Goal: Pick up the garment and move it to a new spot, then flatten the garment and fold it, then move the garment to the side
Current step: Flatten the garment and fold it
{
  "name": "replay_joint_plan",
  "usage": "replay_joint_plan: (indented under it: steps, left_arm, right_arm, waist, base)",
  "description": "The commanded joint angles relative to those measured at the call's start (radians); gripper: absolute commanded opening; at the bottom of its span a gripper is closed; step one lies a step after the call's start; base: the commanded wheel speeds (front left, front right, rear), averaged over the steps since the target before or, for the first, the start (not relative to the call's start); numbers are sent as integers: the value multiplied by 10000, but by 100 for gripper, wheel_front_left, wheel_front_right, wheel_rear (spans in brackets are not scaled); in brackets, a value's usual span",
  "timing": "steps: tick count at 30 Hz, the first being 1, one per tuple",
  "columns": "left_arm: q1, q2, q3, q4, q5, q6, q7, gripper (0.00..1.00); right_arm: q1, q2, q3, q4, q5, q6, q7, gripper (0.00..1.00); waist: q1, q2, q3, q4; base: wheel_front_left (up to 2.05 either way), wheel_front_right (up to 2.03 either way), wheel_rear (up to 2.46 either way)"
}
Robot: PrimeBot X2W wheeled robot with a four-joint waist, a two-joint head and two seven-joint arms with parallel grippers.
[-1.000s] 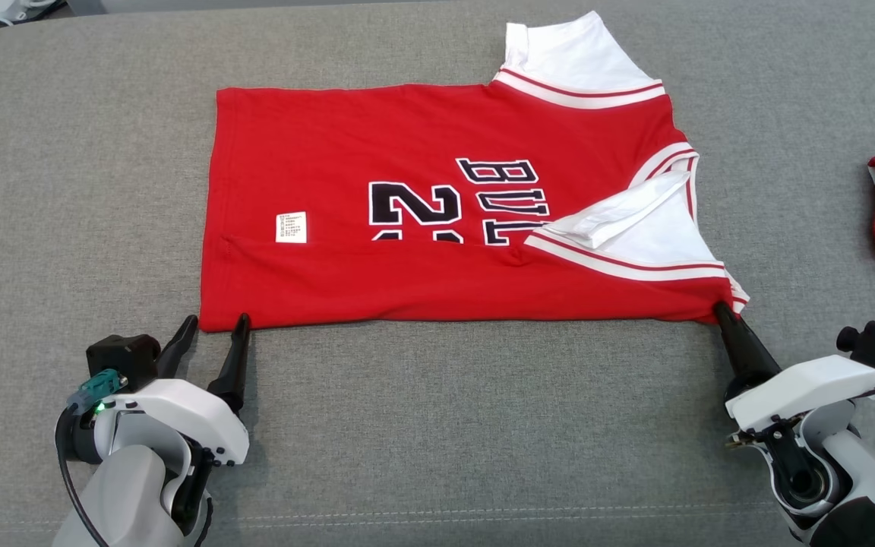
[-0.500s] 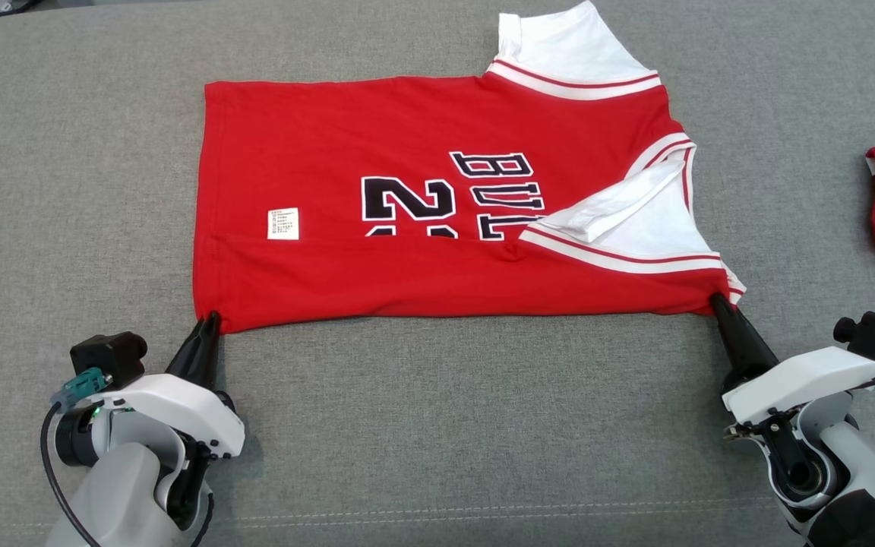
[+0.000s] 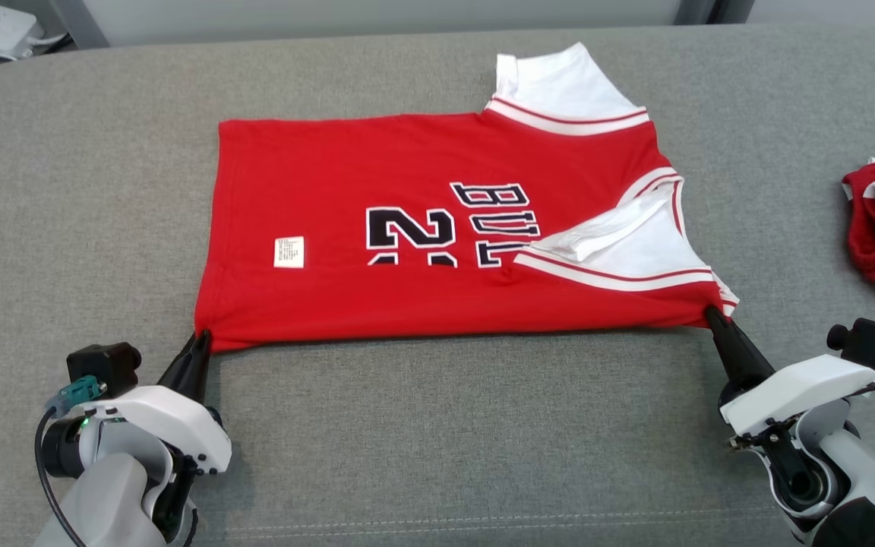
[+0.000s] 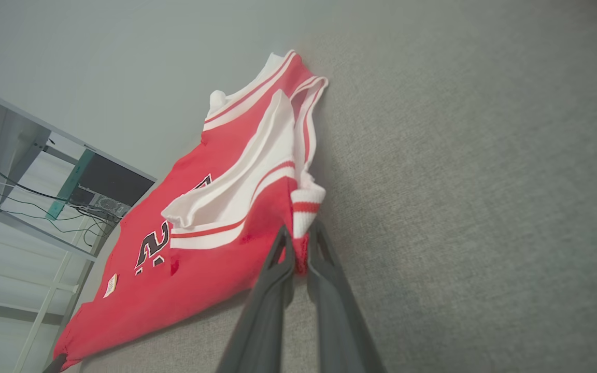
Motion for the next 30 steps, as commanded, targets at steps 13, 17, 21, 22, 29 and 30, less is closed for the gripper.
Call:
replay_joint_plan:
  steps: [13,17,21,22,29,30]
  left_arm:
    - [403,461,-296,879,-367,-38,-61,0]
    - [576,517,-466,1008,-513,-38,-61,0]
    - [746,572,-566,1109,-574,-38,-61,0]
    - [780,588,-593,1142,-571,-38,-61,0]
    - [899,630,-621,1293,-641,-38,-61,0]
    - [899,633,-637,1315,-634,-38,-61,0]
  right_arm:
    - [671,-411,540,-122,464,-29,81,0]
    - [935,-465,670,-199,609,-29,143,0]
    - [1183,-524,827,-314,702,-29,221,0]
    - [1234,-536,864,-346,718,-29,237,0]
    - [1462,-595,1083,-573,811,-29,358,0]
    - [1487,-604,1109,-605,825,-29,376,0]
  waist:
    - [0,0,-1076,80]
    - [0,0,-1366,70]
    - [0,0,-1610,24]
    - [0,0,-1656,9]
    - [0,0,-1793,-103]
    - [0,0,-1784,-116]
  base:
    - [0,0,0]
    - [0,0,0]
    - [0,0,0]
    - [0,0,0]
    - [0,0,0]
    - [0,0,0]
